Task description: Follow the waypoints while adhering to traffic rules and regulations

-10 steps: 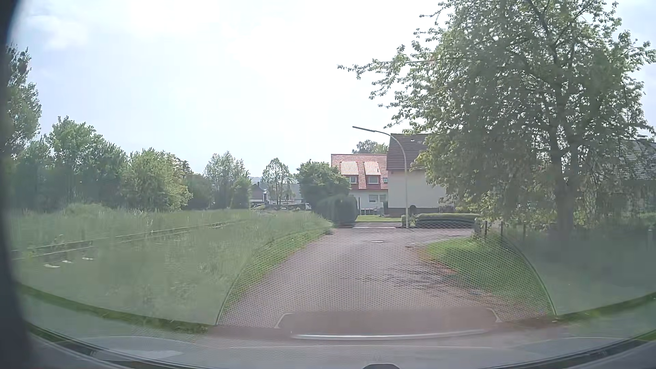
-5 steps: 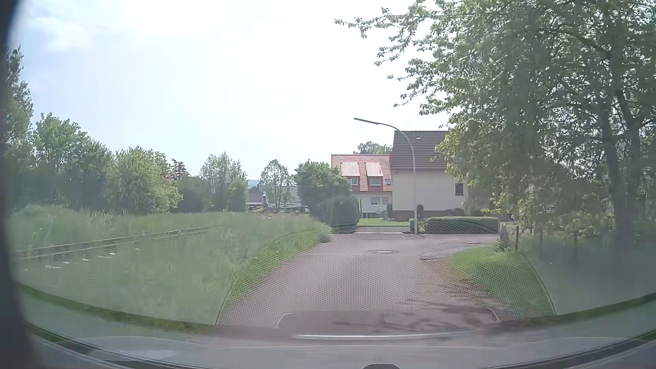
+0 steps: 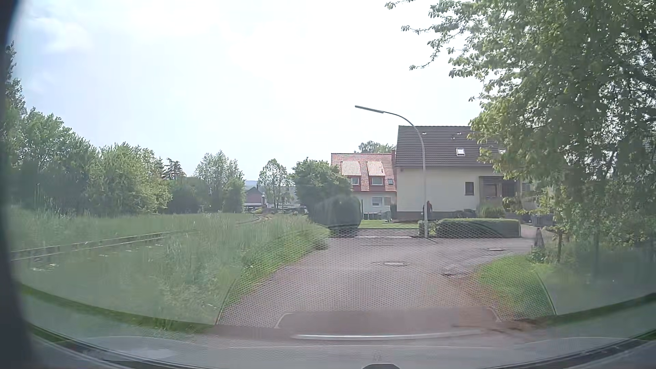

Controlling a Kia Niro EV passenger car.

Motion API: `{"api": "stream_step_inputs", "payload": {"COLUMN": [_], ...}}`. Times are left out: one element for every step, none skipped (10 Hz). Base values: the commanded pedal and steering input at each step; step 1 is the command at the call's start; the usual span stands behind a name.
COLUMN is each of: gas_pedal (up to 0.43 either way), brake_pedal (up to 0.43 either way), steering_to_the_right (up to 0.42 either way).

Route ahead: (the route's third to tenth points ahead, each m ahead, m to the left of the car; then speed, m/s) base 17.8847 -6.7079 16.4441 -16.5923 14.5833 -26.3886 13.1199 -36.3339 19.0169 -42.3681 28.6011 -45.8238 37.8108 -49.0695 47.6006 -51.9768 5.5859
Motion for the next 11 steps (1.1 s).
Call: {"api": "stream_step_inputs", "payload": {"gas_pedal": [0.000, 0.000, 0.000, 0.000, 0.000, 0.000, 0.000, 0.000, 0.000, 0.000, 0.000], "brake_pedal": [0.000, 0.000, 0.000, 0.000, 0.000, 0.000, 0.000, 0.000, 0.000, 0.000, 0.000], "steering_to_the_right": [0.002, 0.003, 0.007, 0.015, 0.026, 0.038, 0.049, 0.065, 0.079, 0.101, 0.126]}}
